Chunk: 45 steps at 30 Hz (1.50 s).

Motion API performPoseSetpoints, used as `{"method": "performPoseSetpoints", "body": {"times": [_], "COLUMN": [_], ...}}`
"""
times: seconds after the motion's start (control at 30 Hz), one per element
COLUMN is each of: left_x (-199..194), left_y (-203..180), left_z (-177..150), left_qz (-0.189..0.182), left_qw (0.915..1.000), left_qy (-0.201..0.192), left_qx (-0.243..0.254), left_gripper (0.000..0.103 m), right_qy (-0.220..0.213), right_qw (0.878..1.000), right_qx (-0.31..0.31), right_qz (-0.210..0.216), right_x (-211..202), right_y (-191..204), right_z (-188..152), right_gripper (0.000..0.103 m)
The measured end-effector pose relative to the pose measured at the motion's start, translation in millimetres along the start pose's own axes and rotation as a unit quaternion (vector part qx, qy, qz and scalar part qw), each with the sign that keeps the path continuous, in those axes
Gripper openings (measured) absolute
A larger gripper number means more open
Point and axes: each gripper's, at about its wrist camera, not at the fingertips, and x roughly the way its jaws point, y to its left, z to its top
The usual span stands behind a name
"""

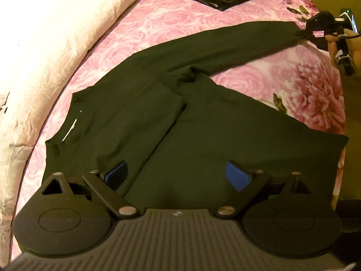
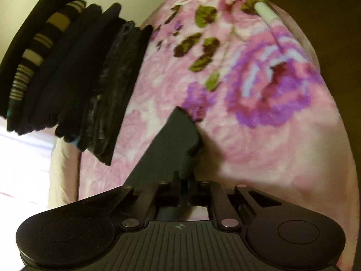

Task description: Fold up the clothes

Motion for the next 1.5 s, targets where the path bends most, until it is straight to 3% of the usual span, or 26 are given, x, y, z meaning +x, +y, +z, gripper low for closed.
{"method": "performPoseSetpoints", "body": {"times": [0.1,0.17,0.23,0.33,0.43,0.47,0.53,0.6,0.63,0.67,0.7,0.73,0.83,0.93,1.1,1.23,1.3,1.5], "left_x": [-9.0,-17.7,-26.6,-45.9,-66.8,-73.5,-86.0,-96.5,-102.1,-107.5,-112.9,-117.9,-125.8,-124.0,-111.3,-95.3,-87.1,-67.0], "left_y": [7.4,15.4,24.6,39.6,55.4,60.5,71.8,82.4,87.8,93.1,98.3,103.3,114.9,120.5,122.6,115.0,109.1,73.1], "left_z": [-10.2,-22.4,-36.0,-61.6,-93.3,-105.9,-134.4,-164.1,-180.8,-196.0,-211.3,-226.3,-266.9,-287.8,-285.5,-269.9,-263.8,-252.7], "left_qz": [0.007,0.015,0.021,0.036,0.054,0.061,0.075,0.089,0.098,0.106,0.114,0.122,0.134,0.133,0.116,0.101,0.094,0.096], "left_qw": [0.9998,0.9992,0.9977,0.9943,0.9893,0.9875,0.9829,0.9773,0.974,0.9705,0.9669,0.9631,0.9522,0.9486,0.9544,0.961,0.9627,0.9627], "left_qy": [-0.004,-0.008,-0.013,-0.019,-0.023,-0.023,-0.017,-0.008,-0.002,0.003,0.008,0.013,0.032,0.039,0.031,0.024,0.024,0.054], "left_qx": [-0.018,-0.038,-0.063,-0.099,-0.133,-0.144,-0.167,-0.192,-0.204,-0.216,-0.228,-0.24,-0.273,-0.285,-0.273,-0.256,-0.253,-0.247], "left_gripper": [0.092,0.092,0.092,0.092,0.092,0.092,0.092,0.092,0.092,0.092,0.092,0.092,0.092,0.092,0.092,0.092,0.092,0.092], "right_qy": [0.003,0.003,-0.005,-0.013,0.003,0.02,0.088,0.143,0.162,0.181,0.203,0.226,0.273,0.302,0.32,0.304,0.304,0.323], "right_qw": [0.995,0.984,0.966,0.931,0.864,0.834,0.757,0.698,0.681,0.67,0.668,0.665,0.664,0.676,0.71,0.737,0.745,0.725], "right_qx": [-0.102,-0.177,-0.255,-0.341,-0.442,-0.476,-0.543,-0.602,-0.626,-0.64,-0.642,-0.642,-0.644,-0.636,-0.613,-0.599,-0.592,-0.608], "right_qz": [-0.004,0.0,0.032,0.125,0.24,0.279,0.352,0.359,0.344,0.329,0.318,0.307,0.266,0.218,0.131,0.072,0.054,0.023], "right_x": [-7.4,-11.1,-17.8,-39.0,-73.2,-84.6,-100.0,-101.3,-99.4,-96.9,-94.2,-91.5,-87.4,-89.4,-88.9,-82.4,-83.0,-74.5], "right_y": [47.1,90.6,147.3,234.6,310.2,328.2,350.7,349.5,342.8,333.4,321.3,309.4,280.4,255.8,238.5,228.1,221.7,192.3], "right_z": [-3.7,-11.4,-29.4,-78.2,-164.6,-199.9,-284.3,-366.1,-401.7,-431.7,-453.3,-474.6,-502.6,-502.8,-470.4,-428.8,-405.7,-349.6], "right_gripper": [0.008,0.008,0.008,0.008,0.008,0.008,0.009,0.009,0.021,0.059,0.08,0.092,0.092,0.092,0.092,0.092,0.092,0.092]}}
